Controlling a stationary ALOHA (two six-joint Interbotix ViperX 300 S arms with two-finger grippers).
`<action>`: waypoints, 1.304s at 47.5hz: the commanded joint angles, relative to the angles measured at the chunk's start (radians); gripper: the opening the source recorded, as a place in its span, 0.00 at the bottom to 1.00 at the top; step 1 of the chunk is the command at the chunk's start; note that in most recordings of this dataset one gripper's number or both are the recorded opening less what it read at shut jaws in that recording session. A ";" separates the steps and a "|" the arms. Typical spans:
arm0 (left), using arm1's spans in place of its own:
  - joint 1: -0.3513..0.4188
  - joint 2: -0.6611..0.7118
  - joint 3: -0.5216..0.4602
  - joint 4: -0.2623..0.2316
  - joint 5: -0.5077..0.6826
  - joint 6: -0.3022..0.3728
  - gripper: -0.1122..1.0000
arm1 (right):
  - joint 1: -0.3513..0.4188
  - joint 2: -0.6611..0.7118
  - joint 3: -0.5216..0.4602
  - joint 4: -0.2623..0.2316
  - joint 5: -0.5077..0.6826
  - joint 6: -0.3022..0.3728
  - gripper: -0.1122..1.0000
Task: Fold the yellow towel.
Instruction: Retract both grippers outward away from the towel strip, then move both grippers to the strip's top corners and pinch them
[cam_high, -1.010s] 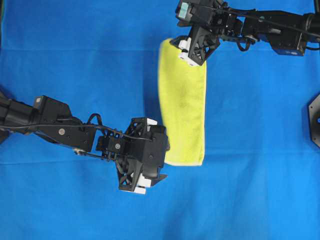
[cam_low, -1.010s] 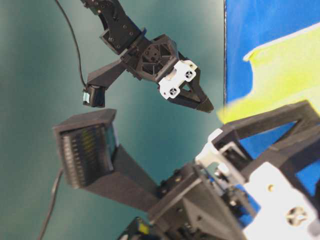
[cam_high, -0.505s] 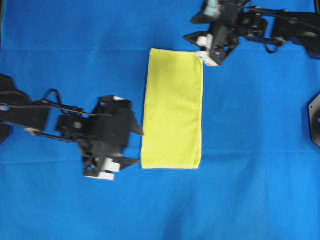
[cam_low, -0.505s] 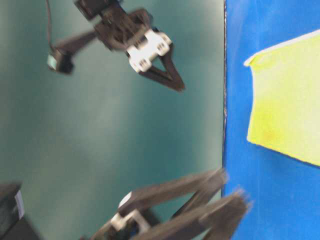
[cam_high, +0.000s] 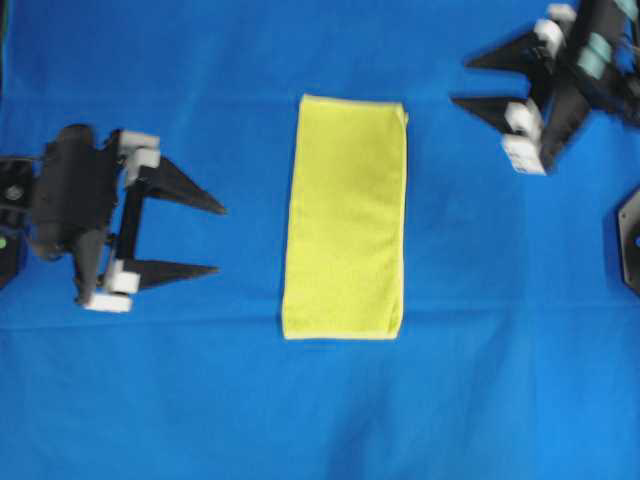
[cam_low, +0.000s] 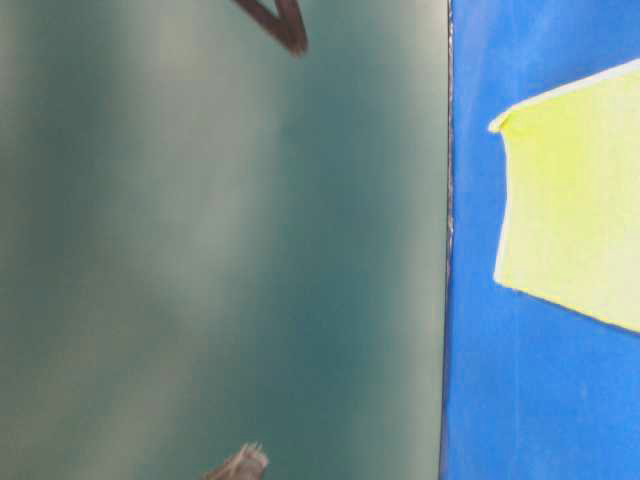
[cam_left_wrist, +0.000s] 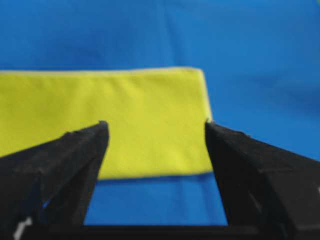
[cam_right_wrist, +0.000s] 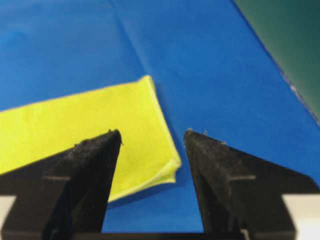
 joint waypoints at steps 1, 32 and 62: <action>0.031 -0.044 0.044 0.002 -0.066 0.002 0.76 | 0.005 -0.040 0.037 0.017 -0.038 0.002 0.62; 0.083 -0.041 0.092 0.002 -0.160 -0.005 0.76 | 0.023 -0.035 0.069 0.057 -0.101 0.002 0.62; 0.373 0.511 -0.179 0.002 -0.225 0.025 0.76 | -0.052 0.477 -0.242 0.043 0.072 -0.008 0.62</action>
